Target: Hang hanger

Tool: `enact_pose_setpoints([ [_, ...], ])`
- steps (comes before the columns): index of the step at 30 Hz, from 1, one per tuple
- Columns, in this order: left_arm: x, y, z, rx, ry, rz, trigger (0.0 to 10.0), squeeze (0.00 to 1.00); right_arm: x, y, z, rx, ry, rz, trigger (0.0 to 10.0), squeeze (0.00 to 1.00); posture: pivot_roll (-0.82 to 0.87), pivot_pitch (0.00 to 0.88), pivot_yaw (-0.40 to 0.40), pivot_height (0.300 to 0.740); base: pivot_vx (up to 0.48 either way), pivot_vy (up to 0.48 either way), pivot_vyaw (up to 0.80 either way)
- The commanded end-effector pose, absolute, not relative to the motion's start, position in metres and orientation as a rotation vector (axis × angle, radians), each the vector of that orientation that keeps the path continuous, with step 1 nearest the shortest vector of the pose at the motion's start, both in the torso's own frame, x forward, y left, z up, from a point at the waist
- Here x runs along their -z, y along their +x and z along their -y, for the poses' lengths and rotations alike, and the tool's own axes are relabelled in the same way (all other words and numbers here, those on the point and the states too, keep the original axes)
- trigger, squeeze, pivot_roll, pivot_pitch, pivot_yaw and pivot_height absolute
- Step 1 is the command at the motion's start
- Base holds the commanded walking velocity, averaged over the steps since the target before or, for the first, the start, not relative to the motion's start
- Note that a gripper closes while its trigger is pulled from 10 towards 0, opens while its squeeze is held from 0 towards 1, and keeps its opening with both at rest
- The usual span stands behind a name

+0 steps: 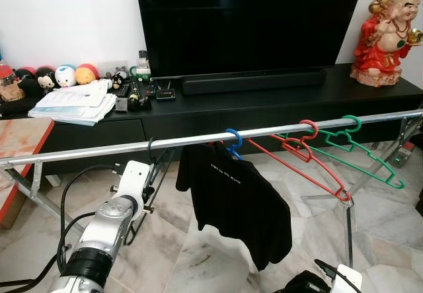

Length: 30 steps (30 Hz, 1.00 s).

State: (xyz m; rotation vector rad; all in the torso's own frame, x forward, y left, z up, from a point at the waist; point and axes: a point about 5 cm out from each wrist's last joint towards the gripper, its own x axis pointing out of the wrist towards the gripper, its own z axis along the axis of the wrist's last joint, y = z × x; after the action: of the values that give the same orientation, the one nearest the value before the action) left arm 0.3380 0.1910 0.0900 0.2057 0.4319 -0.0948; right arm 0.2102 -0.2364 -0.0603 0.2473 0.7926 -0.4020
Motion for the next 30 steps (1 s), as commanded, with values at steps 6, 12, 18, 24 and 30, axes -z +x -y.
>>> enact_pose_setpoints([
  [6,-0.096,0.334,-0.193,0.12,0.222,-0.411,10.0,1.0,0.058,0.213,0.237,0.398,0.244,-0.787,10.0,0.0,0.13,0.0,0.032,0.74,0.0,0.0,0.0],
  [12,-0.109,0.338,-0.18,0.204,0.208,-0.343,10.0,1.0,0.058,0.214,0.237,0.395,0.243,-0.787,10.0,0.0,0.13,0.0,0.033,0.74,0.0,0.0,0.0],
  [18,-0.109,0.344,-0.166,0.212,0.241,-0.322,10.0,1.0,0.058,0.214,0.236,0.396,0.246,-0.786,10.0,0.0,0.12,0.0,0.037,0.74,0.0,0.0,0.0],
  [24,-0.105,0.349,-0.155,0.206,0.246,-0.332,10.0,0.0,0.058,0.214,0.236,0.393,0.246,-0.787,10.0,0.0,0.12,0.0,0.038,0.74,0.0,0.0,0.0],
  [30,-0.102,0.355,-0.149,0.157,0.222,-0.317,10.0,0.0,0.058,0.214,0.235,0.394,0.248,-0.786,10.0,0.0,0.11,0.0,0.039,0.74,0.0,0.0,0.0],
])
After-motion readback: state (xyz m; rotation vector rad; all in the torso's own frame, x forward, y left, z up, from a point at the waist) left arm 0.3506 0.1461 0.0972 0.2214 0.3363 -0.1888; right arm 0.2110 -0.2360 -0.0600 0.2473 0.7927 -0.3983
